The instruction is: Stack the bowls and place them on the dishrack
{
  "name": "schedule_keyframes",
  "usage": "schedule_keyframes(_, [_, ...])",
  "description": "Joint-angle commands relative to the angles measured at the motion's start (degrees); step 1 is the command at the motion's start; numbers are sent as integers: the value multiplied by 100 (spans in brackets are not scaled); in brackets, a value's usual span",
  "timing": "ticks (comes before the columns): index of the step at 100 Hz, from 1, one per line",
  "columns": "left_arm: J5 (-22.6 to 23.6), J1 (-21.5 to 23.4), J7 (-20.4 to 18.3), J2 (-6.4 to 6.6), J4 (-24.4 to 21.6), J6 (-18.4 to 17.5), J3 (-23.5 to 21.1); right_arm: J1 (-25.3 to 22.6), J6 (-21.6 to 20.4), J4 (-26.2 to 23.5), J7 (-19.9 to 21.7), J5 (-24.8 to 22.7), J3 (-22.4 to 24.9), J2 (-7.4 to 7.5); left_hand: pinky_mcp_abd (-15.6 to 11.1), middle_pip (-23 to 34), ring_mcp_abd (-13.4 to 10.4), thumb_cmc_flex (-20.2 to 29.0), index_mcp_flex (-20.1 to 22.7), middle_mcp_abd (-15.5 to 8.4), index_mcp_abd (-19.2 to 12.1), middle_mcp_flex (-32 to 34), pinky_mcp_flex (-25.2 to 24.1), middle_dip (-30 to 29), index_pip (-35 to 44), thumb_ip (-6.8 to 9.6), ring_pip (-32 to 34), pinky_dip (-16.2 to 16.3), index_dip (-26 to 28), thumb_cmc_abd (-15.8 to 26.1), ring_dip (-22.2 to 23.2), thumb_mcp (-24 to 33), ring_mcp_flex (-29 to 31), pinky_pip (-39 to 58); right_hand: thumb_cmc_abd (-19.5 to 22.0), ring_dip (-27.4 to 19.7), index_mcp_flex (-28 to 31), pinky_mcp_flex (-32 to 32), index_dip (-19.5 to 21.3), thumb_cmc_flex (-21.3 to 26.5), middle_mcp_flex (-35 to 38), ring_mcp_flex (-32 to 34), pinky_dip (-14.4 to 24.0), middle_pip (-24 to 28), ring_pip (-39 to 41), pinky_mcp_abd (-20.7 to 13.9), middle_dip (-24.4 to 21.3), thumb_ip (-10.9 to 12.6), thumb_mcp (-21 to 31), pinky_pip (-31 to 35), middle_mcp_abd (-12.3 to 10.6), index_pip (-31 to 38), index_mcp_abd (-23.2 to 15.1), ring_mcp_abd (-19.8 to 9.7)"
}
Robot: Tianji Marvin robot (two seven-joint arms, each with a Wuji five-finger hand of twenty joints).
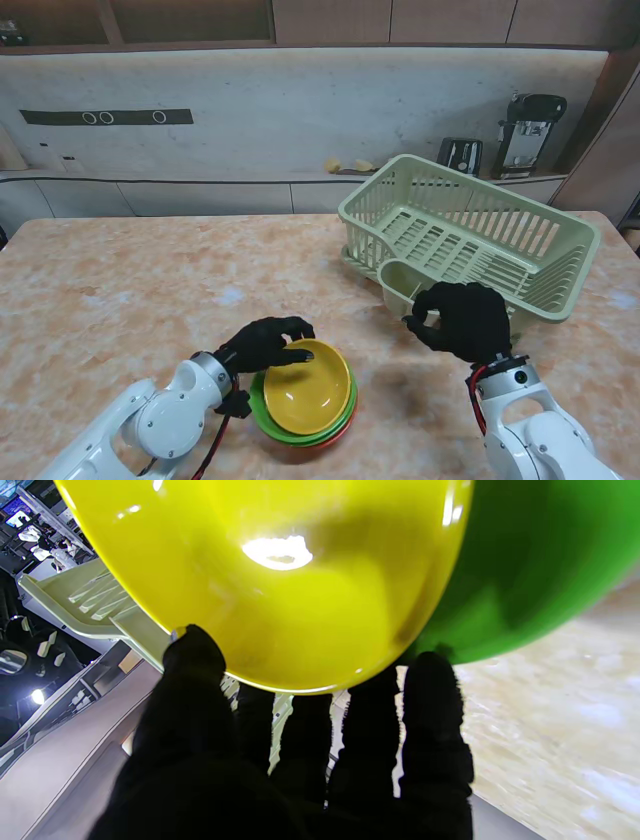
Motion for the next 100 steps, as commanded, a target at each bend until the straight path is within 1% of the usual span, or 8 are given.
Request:
schedule_keyframes(1, [16, 55, 18, -21, 20, -55, -19, -60, -11, -30, 67, -13, -8, -33, 234, -180, 355, -220, 131, -10, -268, -279, -163, -140, -200, 156, -347, 13, -189, 253, -185, -189, -225, -174, 153, -101, -20, -36, -30, -139, 57, -78, 24, -47, -33, 28, -80, 106, -2, -33, -22, 6, -113, -10])
schedule_keyframes(21, [123, 165, 314, -67, -45, -184, -80, -60, -11, -30, 67, -13, -8, -33, 520, -531, 530, -598, 254, 43, -476, -304, -564, -436, -525, 143, -666, 60, -450, 485, -430, -228, -463, -474, 148, -100, -23, -36, -29, -136, 58, -74, 24, -45, -31, 28, -79, 106, 0, -33, -11, 7, -112, -10])
schedule_keyframes(32, [277, 261, 440, -75, -152, -241, -145, -60, -11, -30, 67, -13, -8, -33, 599, -659, 539, -663, 366, 51, -593, -228, -648, -566, -613, 120, -790, 79, -530, 521, -548, -245, -479, -562, 144, -100, -23, -36, -29, -135, 58, -73, 24, -46, -30, 28, -79, 105, -1, -33, -10, 6, -120, -5])
schedule_keyframes(49, [630, 384, 810, -117, -299, -234, -224, -55, -44, -17, 24, 4, -16, -36, 697, -744, 505, -655, 475, -1, -684, -81, -747, -695, -692, 96, -979, 56, -622, 507, -738, -252, -453, -727, 148, -102, -32, -36, -32, -137, 52, -79, 24, -50, -34, 28, -81, 106, -1, -33, -27, 4, -104, -6])
schedule_keyframes(59, [747, 408, 1036, -156, -350, -114, -235, -44, -85, -18, 19, 12, -45, -34, 739, -755, 513, -628, 502, -64, -663, 21, -768, -750, -738, 98, -1091, 33, -678, 495, -864, -247, -422, -815, 147, -104, -35, -41, -36, -136, 51, -84, 23, -55, -40, 29, -84, 105, -2, -36, -21, 0, -112, -12])
schedule_keyframes(62, [764, 410, 1090, -167, -362, -67, -235, -38, -96, -16, 17, 12, -56, -33, 740, -764, 425, -640, 504, -76, -613, 46, -766, -778, -793, 110, -1120, 36, -737, 524, -918, -245, -377, -821, 144, -106, -34, -44, -37, -135, 50, -89, 22, -58, -44, 29, -85, 106, -2, -38, -25, 0, -112, -11])
schedule_keyframes(78, [821, 403, 1266, -211, -421, 235, -237, 34, -172, 18, 12, 68, -161, -33, 788, -821, 396, -590, 587, -156, -571, 119, -794, -900, -875, 124, -1274, -2, -847, 490, -1100, -231, -365, -932, 116, -138, -83, -96, -57, -111, 23, -145, 3, -110, -121, 46, -113, 99, 0, -98, 3, -19, -98, -1])
schedule_keyframes(100, [1039, 396, 1520, -258, -492, 714, -229, 191, -310, 57, 209, 167, -388, -18, 782, -846, 334, -523, 679, -211, -431, 176, -900, -1006, -958, 137, -1424, -97, -961, 495, -1271, -212, -376, -1149, 10, -463, -433, -594, -331, -54, -125, -398, -93, -563, -911, 314, -439, 53, 7, -801, 40, -120, -61, 59])
